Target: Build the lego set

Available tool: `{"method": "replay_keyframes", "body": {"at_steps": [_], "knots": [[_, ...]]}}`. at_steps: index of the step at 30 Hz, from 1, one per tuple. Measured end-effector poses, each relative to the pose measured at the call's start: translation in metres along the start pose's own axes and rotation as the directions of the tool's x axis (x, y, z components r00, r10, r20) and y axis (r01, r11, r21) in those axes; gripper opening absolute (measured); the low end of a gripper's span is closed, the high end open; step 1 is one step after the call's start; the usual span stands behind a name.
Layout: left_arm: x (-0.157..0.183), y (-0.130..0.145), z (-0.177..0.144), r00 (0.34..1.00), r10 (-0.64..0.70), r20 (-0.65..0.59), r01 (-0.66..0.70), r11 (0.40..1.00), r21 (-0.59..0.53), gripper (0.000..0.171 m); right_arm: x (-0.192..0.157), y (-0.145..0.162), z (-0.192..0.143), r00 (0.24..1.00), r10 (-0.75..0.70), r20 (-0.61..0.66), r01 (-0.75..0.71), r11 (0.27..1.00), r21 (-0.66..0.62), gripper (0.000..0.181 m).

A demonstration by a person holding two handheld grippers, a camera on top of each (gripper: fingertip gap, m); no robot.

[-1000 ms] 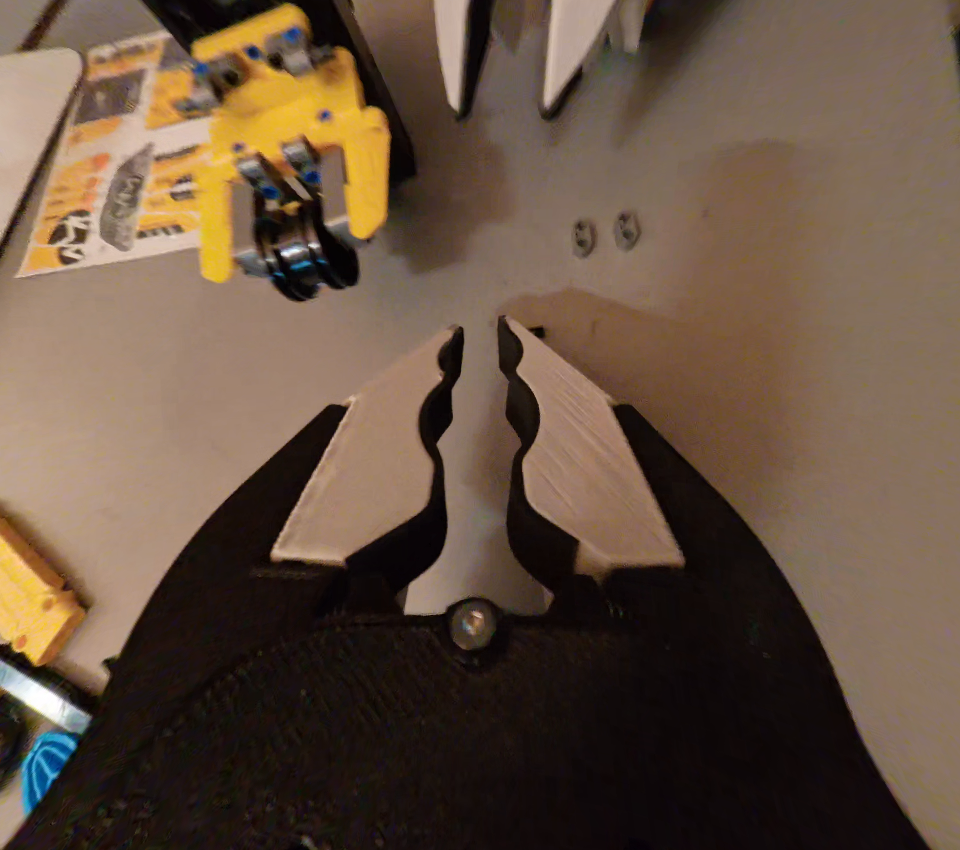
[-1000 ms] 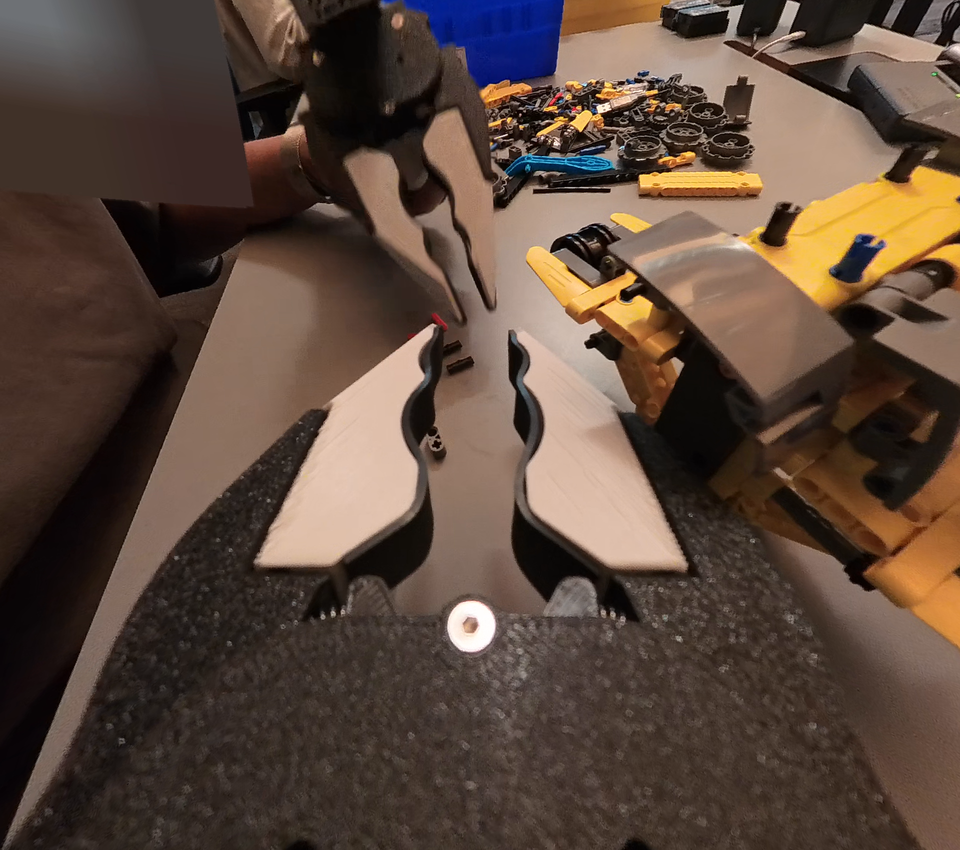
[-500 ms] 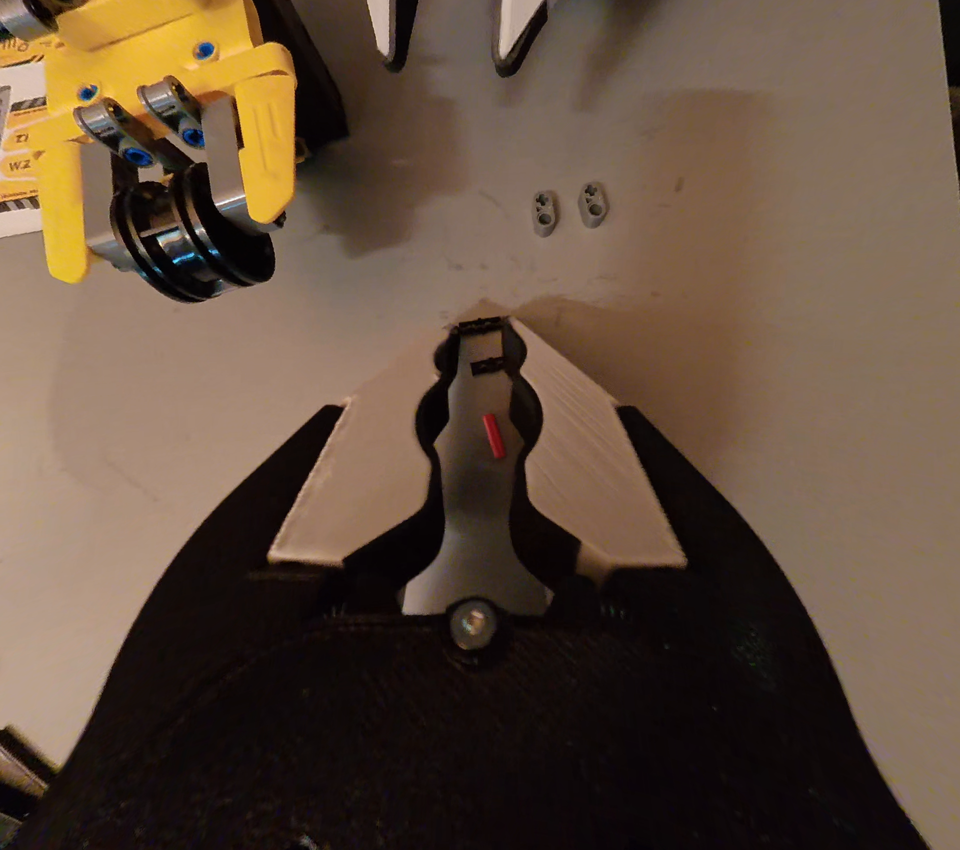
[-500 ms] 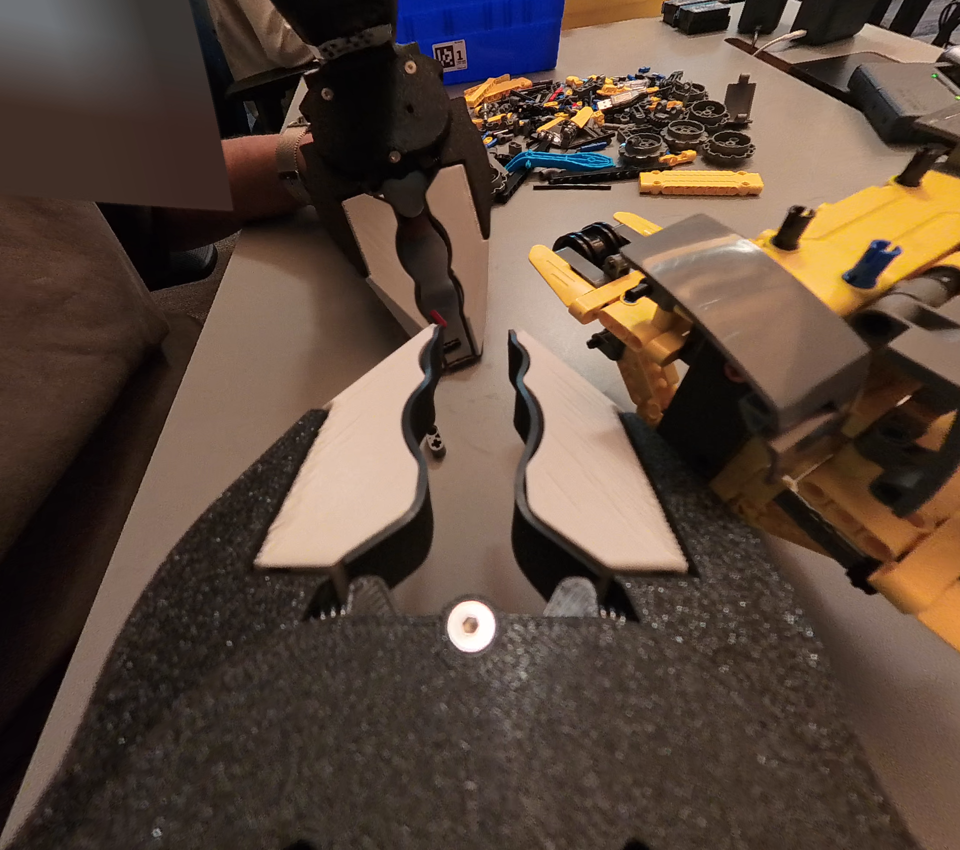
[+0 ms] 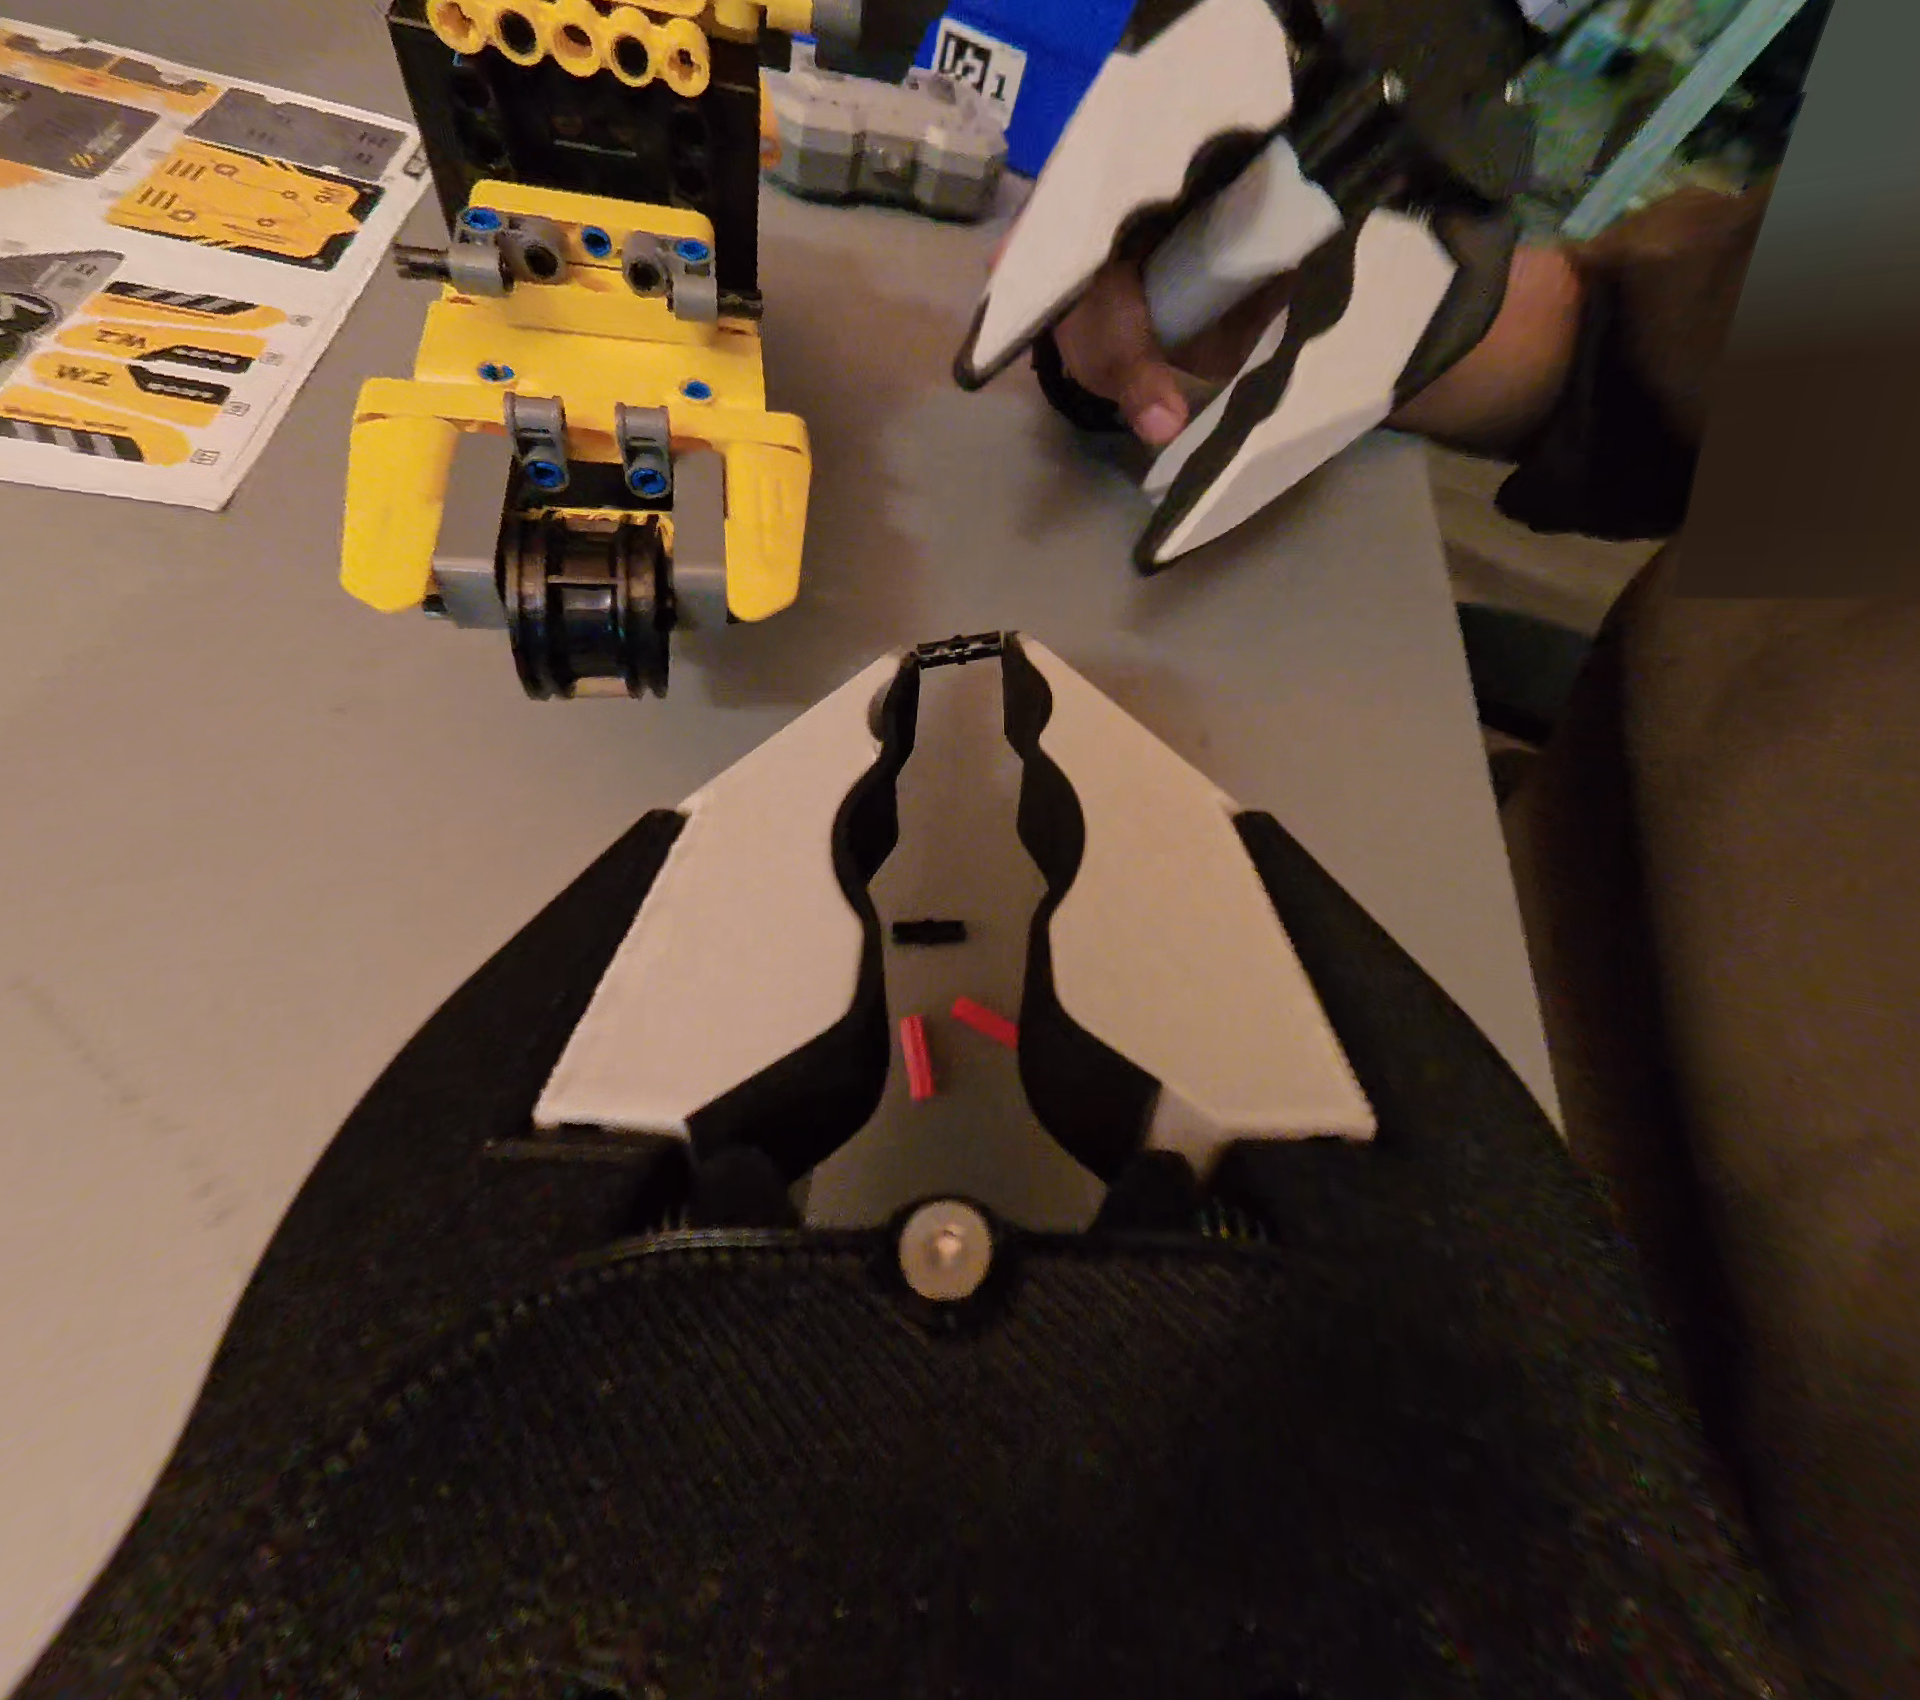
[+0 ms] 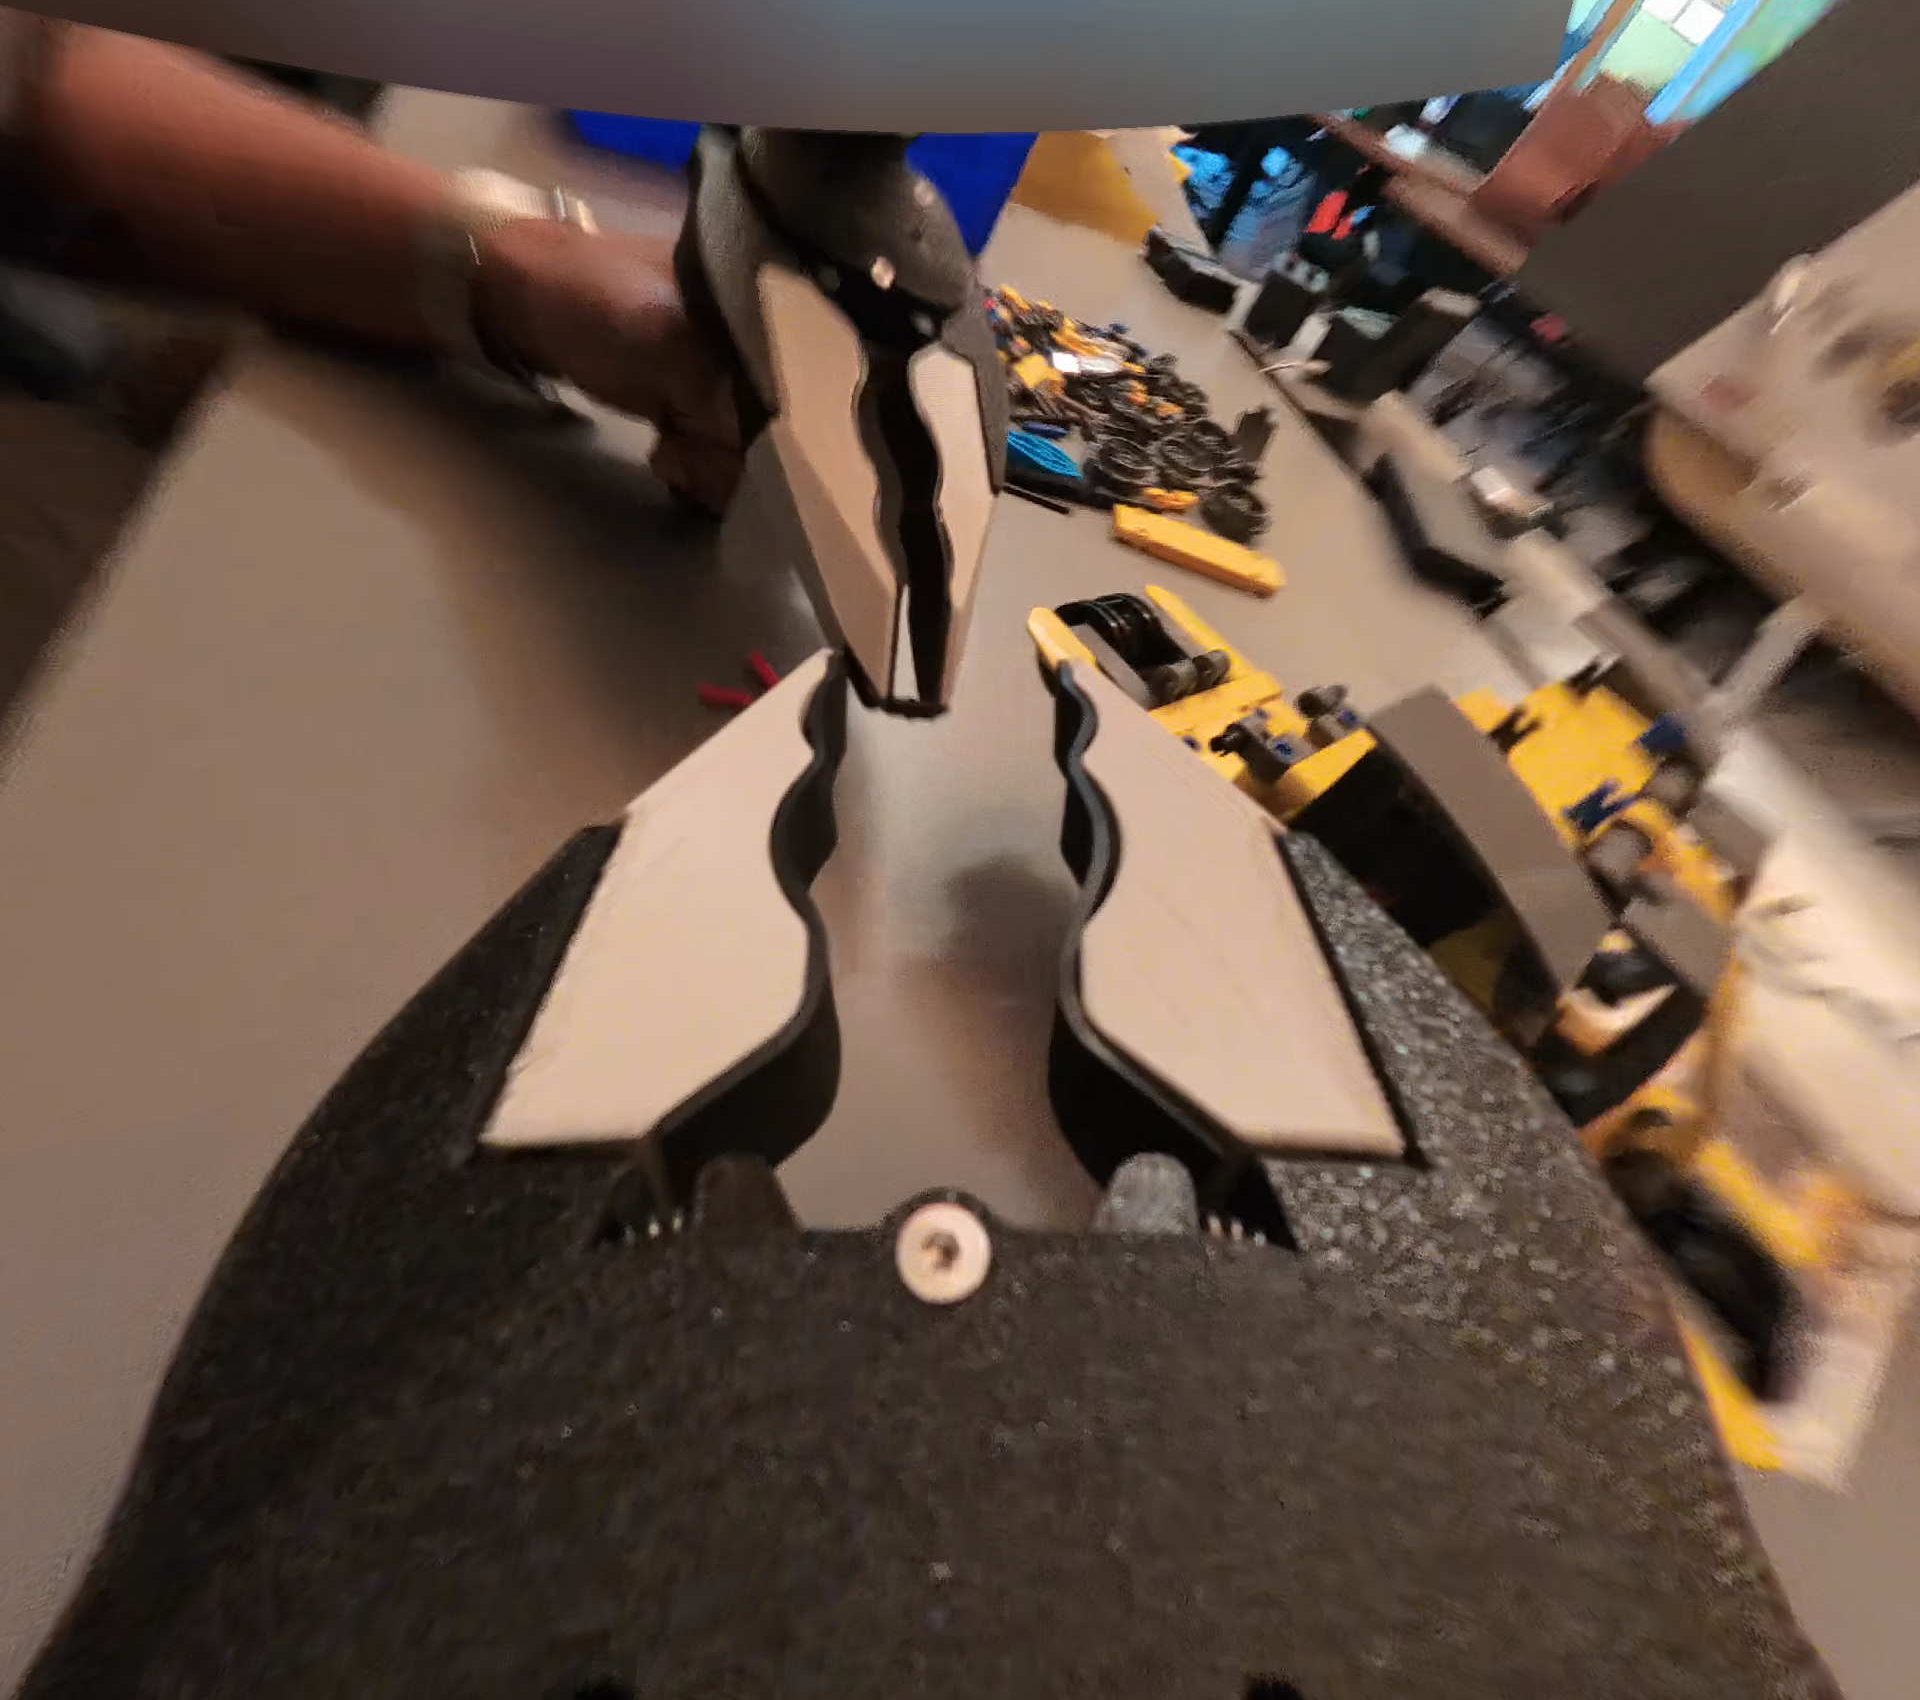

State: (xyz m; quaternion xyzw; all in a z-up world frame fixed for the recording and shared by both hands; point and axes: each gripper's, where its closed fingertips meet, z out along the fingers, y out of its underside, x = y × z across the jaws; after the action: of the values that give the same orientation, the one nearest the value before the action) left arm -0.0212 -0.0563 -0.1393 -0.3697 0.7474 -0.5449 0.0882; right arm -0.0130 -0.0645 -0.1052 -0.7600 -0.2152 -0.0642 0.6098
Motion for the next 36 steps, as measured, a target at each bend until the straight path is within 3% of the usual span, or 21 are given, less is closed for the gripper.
{"method": "replay_keyframes", "body": {"at_steps": [4,8,16,17,18,19,23,29,36], "knots": [[0.004,-0.001,0.001,0.999,-0.029,-0.032,0.030,1.000,0.010,0.012,0.000,0.011,0.004,0.965,-0.244,-0.098,0.234,0.966,-0.107,0.030],[0.010,-0.005,0.003,0.995,-0.065,-0.074,0.067,0.997,0.032,0.012,-0.012,0.013,0.010,0.914,-0.393,-0.106,0.378,0.916,-0.137,0.024],[0.015,-0.005,0.006,0.994,-0.060,-0.088,0.063,0.997,0.033,0.013,-0.015,0.017,0.013,0.852,-0.508,-0.127,0.484,0.857,-0.179,0.005],[0.017,-0.006,0.005,0.994,-0.052,-0.095,0.056,0.998,0.036,0.017,-0.014,0.017,0.013,0.846,-0.517,-0.133,0.492,0.852,-0.180,0.005],[0.019,-0.007,0.005,0.993,-0.044,-0.108,0.049,0.998,0.044,0.032,-0.013,0.017,0.012,0.839,-0.525,-0.142,0.499,0.847,-0.184,0.006],[0.020,-0.009,0.004,0.992,-0.040,-0.117,0.047,0.997,0.056,0.045,-0.012,0.016,0.010,0.837,-0.527,-0.149,0.500,0.846,-0.184,0.005],[0.024,-0.009,0.005,0.989,-0.037,-0.141,0.046,0.997,0.061,0.054,-0.014,0.008,0.007,0.882,-0.447,-0.149,0.433,0.894,-0.116,0.005],[0.047,-0.021,0.000,0.941,-0.095,-0.325,0.138,0.984,0.112,0.035,-0.020,-0.011,-0.001,0.976,-0.205,-0.072,0.209,0.976,0.054,0.005],[0.042,-0.028,-0.008,0.912,-0.163,-0.377,0.232,0.962,0.145,0.028,-0.015,-0.008,-0.003,0.977,-0.199,-0.077,0.203,0.978,0.050,0.005]]}}
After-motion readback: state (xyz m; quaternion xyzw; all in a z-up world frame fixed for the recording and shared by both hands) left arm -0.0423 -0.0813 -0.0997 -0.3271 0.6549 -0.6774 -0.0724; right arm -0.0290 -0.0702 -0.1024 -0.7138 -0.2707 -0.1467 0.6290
